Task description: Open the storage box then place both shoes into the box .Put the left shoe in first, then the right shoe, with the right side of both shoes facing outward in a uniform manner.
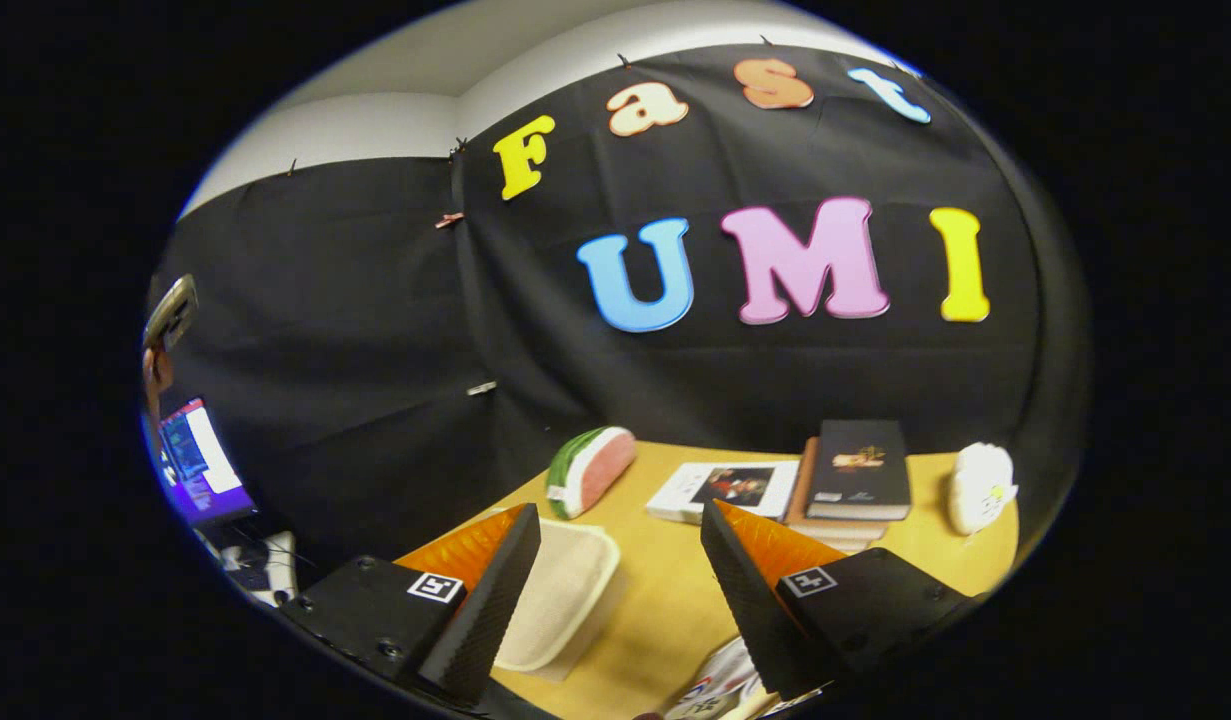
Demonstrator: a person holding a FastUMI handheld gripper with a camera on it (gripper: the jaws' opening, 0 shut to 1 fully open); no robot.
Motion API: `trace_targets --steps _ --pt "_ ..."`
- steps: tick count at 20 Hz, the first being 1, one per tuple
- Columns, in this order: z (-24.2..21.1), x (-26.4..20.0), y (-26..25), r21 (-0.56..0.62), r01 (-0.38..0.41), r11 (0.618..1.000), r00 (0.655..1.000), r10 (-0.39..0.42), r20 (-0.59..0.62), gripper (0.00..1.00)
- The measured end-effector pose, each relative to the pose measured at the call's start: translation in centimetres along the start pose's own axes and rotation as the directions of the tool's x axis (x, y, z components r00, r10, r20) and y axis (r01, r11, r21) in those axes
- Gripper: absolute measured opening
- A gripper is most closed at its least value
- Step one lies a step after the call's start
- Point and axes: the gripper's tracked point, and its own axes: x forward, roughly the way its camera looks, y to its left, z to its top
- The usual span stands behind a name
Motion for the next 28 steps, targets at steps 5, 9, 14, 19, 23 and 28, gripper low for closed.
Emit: trace_targets --steps 5,9,14,19,23,28 --pt "-5.1 1.8 0.7 0.186 -0.097 0.978 0.976 0.13 -0.172 0.98" --pt "-9.2 3.5 1.9 0.416 -0.136 0.899 0.931 0.259 -0.257 0.98" --pt "-15.1 5.3 1.7 0.629 -0.081 0.773 0.87 0.362 -0.333 0.98" --pt "-20.9 5.5 3.6 0.734 -0.032 0.678 0.81 0.448 -0.379 0.98" --pt "-22.1 5.4 5.3 0.781 -0.027 0.624 0.782 0.5 -0.373 0.95" --pt "-19.4 4.8 4.7 0.776 -0.046 0.629 0.825 0.462 -0.325 0.1"
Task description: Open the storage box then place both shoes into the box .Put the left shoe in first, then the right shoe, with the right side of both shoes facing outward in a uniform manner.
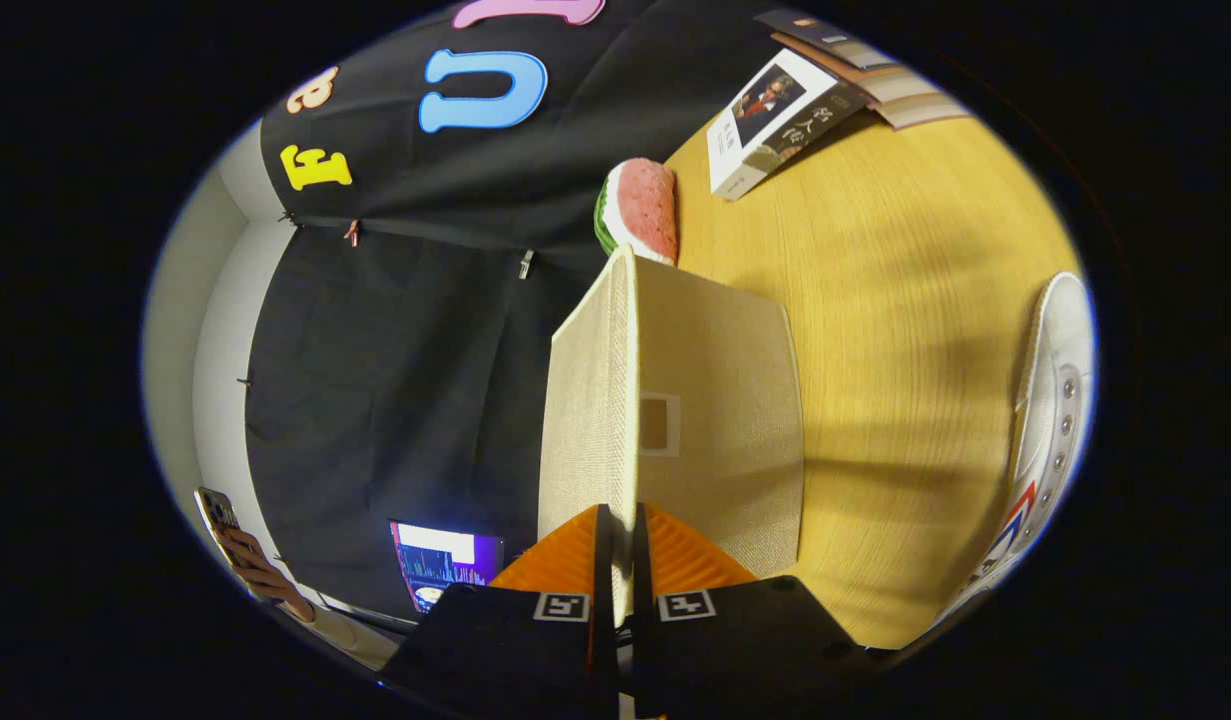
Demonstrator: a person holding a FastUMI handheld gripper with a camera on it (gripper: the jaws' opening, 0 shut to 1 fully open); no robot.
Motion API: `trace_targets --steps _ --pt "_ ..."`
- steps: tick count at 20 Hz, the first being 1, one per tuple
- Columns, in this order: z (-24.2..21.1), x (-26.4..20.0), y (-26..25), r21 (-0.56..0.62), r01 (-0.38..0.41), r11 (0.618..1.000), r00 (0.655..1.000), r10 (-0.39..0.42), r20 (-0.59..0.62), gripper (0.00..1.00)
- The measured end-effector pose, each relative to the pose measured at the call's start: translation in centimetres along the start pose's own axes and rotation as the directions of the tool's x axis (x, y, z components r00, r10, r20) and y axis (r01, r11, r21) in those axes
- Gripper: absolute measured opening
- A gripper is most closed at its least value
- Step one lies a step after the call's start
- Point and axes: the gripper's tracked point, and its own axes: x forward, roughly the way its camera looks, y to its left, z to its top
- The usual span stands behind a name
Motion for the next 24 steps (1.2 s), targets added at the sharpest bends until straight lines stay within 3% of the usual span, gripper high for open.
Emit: trace_targets --steps 2,12,18,24 --pt "-0.2 -0.6 1.9 -0.028 -0.022 0.999 1.0 0.022 0.014 0.06" --pt "0.2 0.4 12.2 -0.25 -0.056 0.967 0.996 0.072 0.054 0.09" --pt "-1.7 4.5 19.4 -0.373 -0.092 0.923 0.995 0.1 0.002 0.09" --pt "-4.4 9.8 23.3 -0.424 -0.121 0.898 0.993 0.107 -0.055 0.1"
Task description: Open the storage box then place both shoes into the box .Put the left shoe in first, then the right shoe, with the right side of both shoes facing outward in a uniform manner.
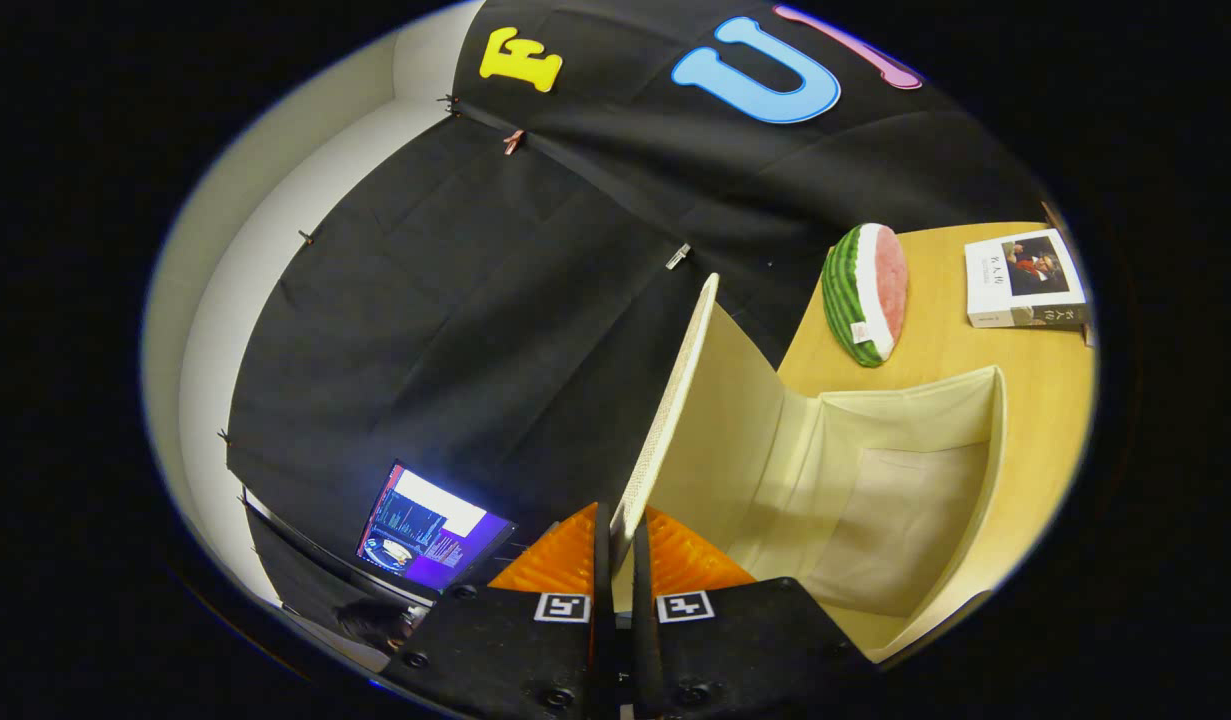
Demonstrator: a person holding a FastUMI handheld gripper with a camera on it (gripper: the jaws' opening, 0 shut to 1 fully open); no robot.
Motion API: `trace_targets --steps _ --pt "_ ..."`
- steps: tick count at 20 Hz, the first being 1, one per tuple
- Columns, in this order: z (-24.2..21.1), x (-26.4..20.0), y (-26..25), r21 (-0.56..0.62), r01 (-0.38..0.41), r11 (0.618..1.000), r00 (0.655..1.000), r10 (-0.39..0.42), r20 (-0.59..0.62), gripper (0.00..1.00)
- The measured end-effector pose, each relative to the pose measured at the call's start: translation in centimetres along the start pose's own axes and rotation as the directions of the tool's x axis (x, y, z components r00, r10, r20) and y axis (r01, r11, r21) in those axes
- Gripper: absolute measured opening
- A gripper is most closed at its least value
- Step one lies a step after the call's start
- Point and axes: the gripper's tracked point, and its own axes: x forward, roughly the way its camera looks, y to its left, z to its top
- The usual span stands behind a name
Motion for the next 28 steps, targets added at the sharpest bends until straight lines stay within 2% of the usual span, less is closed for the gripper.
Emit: trace_targets --steps 5,7,9,12,15,22,28 --pt "-0.8 3.8 1.5 0.004 -0.014 1.0 0.999 0.014 -0.03 0.1" --pt "-1.7 4.9 2.1 -0.021 -0.022 1.0 0.998 0.02 -0.06 0.12" --pt "-1.9 5.2 2.8 -0.05 -0.035 0.998 0.997 0.032 -0.067 0.2" --pt "-3.0 5.6 3.9 -0.063 -0.072 0.995 0.993 0.065 -0.1 0.58" --pt "-3.4 5.6 3.4 -0.093 -0.062 0.994 0.993 0.051 -0.108 0.96" --pt "0.1 2.2 0.4 -0.101 0.014 0.995 1.0 -0.013 0.008 0.96" --pt "4.0 -4.8 -5.2 -0.13 0.186 0.974 0.975 -0.167 0.148 0.96"
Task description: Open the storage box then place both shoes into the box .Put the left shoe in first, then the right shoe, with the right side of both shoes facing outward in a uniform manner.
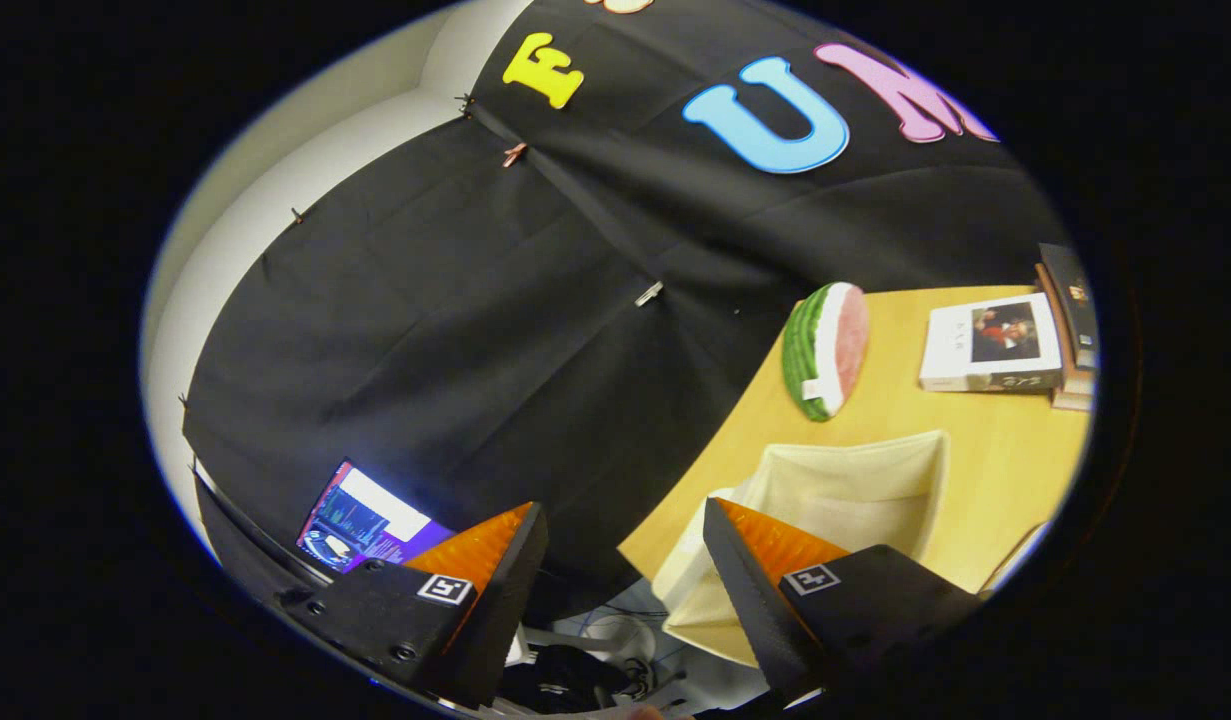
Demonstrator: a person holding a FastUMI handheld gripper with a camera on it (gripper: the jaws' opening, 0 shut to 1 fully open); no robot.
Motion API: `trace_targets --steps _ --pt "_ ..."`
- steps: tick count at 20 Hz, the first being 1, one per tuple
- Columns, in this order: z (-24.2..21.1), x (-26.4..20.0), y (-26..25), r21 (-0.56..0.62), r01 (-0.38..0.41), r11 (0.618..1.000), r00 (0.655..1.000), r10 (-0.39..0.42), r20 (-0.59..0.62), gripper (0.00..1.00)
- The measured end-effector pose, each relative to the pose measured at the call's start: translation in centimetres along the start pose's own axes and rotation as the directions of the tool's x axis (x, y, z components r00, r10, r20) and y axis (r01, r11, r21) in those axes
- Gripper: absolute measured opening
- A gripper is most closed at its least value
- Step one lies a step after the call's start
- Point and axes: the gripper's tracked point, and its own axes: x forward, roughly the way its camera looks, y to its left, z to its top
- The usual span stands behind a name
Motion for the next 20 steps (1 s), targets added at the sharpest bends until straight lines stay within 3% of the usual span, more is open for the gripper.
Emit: trace_targets --steps 4,8,14,20 --pt "0.6 -5.3 -5.2 -0.071 0.158 0.985 0.987 -0.155 0.044 0.96" --pt "0.2 -10.3 -10.8 -0.111 0.31 0.944 0.95 -0.304 0.071 0.97" --pt "-2.7 -17.1 -17.8 -0.081 0.491 0.868 0.871 -0.486 0.072 0.97" --pt "-7.6 -22.1 -23.6 -0.102 0.634 0.767 0.77 -0.638 -0.012 0.98"
